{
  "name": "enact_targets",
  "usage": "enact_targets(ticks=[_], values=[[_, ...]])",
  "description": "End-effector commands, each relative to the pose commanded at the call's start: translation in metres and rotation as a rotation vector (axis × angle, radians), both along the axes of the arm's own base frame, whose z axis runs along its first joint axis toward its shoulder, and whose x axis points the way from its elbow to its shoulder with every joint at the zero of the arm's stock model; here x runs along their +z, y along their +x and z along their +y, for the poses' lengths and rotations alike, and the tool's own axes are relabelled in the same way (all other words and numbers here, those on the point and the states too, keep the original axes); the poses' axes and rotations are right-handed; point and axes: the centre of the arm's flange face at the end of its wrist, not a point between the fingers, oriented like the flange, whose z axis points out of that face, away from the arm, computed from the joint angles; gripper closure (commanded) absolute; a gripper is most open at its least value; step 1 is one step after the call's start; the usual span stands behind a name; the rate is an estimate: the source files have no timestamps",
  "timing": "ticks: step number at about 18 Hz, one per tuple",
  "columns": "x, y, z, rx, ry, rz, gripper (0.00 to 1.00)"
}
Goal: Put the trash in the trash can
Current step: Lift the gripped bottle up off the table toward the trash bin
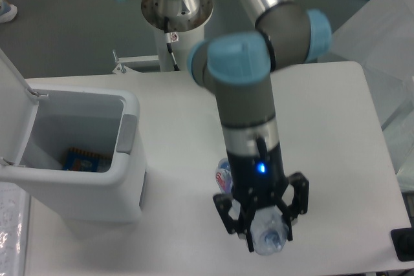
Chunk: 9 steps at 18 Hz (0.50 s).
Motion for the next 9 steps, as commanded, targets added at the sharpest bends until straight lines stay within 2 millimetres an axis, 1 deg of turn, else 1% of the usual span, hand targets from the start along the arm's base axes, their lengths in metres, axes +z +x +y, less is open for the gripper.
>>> enact_targets(ticks=[3, 4, 7, 9], values=[[0.032, 0.023, -0.003, -0.029, 0.035, 0.031, 0.35], [0.038, 0.034, -0.001, -0.042, 0.044, 0.038, 0.35], [0.061, 0.075, 0.007, -0.092, 0.073, 0.054, 0.35], [0.07, 0.101, 0.013, -0.126, 0.084, 0.06, 0.35]])
